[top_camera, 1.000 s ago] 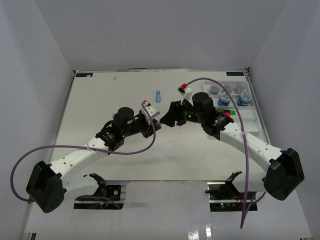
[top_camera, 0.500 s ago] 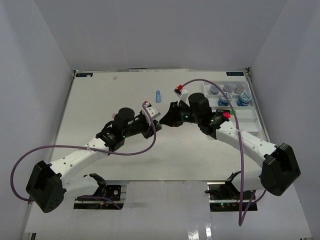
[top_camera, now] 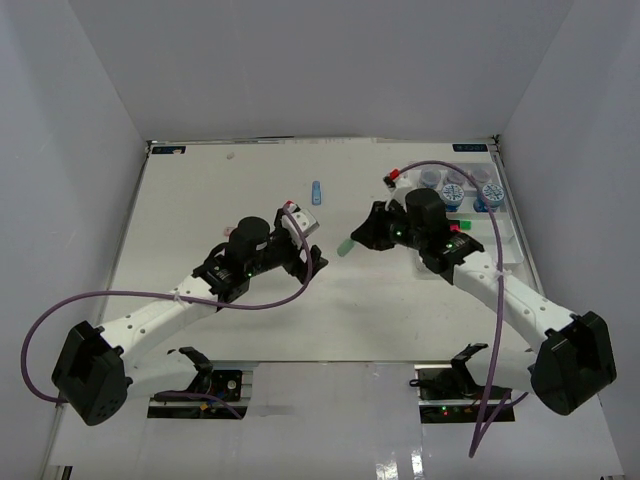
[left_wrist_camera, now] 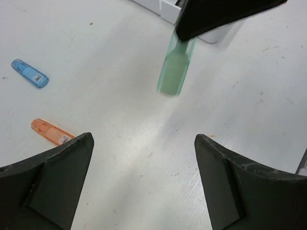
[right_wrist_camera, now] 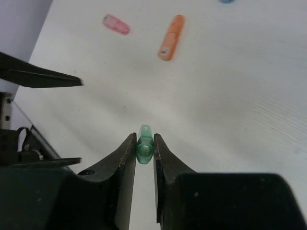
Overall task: Sort the stationery into containers
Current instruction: Pick up the pen from the center of the board, then place the pen in the storage box.
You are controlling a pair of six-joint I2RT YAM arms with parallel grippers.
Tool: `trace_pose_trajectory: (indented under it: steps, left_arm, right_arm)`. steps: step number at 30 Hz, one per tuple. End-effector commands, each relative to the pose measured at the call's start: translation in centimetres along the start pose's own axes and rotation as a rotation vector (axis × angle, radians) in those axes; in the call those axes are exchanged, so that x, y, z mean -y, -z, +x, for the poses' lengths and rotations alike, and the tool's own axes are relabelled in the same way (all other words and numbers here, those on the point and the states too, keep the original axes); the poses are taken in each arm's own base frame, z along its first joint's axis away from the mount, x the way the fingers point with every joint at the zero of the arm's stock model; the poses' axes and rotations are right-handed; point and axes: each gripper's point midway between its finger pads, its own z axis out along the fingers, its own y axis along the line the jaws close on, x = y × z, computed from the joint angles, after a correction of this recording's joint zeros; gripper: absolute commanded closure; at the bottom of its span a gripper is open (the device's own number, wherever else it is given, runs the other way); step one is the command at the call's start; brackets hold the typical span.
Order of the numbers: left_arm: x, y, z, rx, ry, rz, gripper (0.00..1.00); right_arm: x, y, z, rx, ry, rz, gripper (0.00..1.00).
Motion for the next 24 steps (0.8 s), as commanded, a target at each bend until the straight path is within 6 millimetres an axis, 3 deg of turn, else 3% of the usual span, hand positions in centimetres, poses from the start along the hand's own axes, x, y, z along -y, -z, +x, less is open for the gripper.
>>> trace_pose_trajectory:
  steps: [1, 2, 3, 5, 6, 12, 17, 24]
  left_arm:
    - [-1.4, 0.3, -0.4, 0.002, 0.028, -0.091, 0.02]
    - [-1.7, 0.3, -0.5, -0.001, 0.035, -0.107, 0.02]
    - [-2.3, 0.2, -0.1, -0.021, 0.052, -0.141, 0.02]
    - [-3.4, 0.1, 0.0, -0.033, 0.079, -0.203, 0.02]
    - [-3.6, -0.1, 1.2, -0.078, 0.093, -0.222, 0.02]
    - [-6.4, -0.2, 3.1, -0.176, 0.159, -0.392, 0.02]
    - [-8.3, -0.1, 5.3, -0.259, 0.239, -0.494, 0.02]
    - [-11.3, 0.9, 6.2, -0.266, 0.391, -0.575, 0.02]
  right_arm:
    - [6.1, 3.2, -1.2, 0.076, -0.017, 0.205, 0.90]
    - [7.5, 3.9, -1.2, 0.087, -0.030, 0.249, 0.90]
    - [10.8, 5.4, -0.9, 0.100, -0.070, 0.349, 0.90]
    - [13.5, 7.4, -0.9, 0.129, -0.089, 0.446, 0.90]
    - [15.9, 8.9, -0.5, 0.142, -0.125, 0.521, 0.90]
    - [22.4, 12.6, 0.8, 0.171, -0.247, 0.681, 0.90]
    - [25.3, 12.8, 2.4, 0.133, -0.318, 0.709, 0.89]
    - [27.0, 11.4, 3.0, 0.121, -0.371, 0.666, 0.78]
